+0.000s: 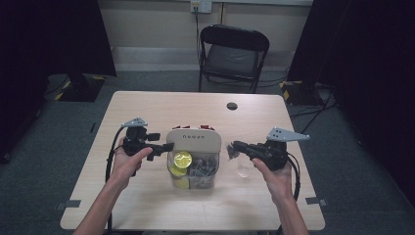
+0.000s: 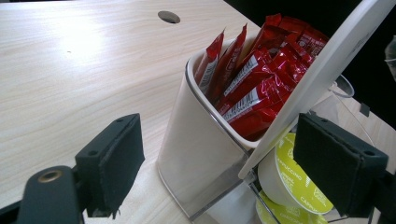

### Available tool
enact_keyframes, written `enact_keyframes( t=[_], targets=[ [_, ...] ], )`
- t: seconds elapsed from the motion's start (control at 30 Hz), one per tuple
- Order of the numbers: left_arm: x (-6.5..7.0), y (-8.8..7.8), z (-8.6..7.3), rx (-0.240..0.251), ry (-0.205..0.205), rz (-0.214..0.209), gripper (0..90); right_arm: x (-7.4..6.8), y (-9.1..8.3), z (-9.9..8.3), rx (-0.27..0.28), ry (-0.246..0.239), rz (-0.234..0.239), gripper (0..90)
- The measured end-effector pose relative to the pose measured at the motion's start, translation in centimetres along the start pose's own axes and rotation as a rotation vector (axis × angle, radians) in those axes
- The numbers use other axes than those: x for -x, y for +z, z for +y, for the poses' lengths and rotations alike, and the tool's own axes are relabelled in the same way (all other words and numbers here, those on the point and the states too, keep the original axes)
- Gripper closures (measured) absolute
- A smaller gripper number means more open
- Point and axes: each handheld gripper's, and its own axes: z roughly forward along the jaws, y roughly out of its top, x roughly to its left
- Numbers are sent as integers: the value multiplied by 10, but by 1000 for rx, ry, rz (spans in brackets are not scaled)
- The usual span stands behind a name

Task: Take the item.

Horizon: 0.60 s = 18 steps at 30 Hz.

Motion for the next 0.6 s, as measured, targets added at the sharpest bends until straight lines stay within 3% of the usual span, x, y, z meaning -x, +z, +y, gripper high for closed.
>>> enact_keyframes(
  t=[0.6],
  targets=[
    [0,0,0,-1,-2,-2,158,31,-21,-17,-5,54,-108,900]
  ],
)
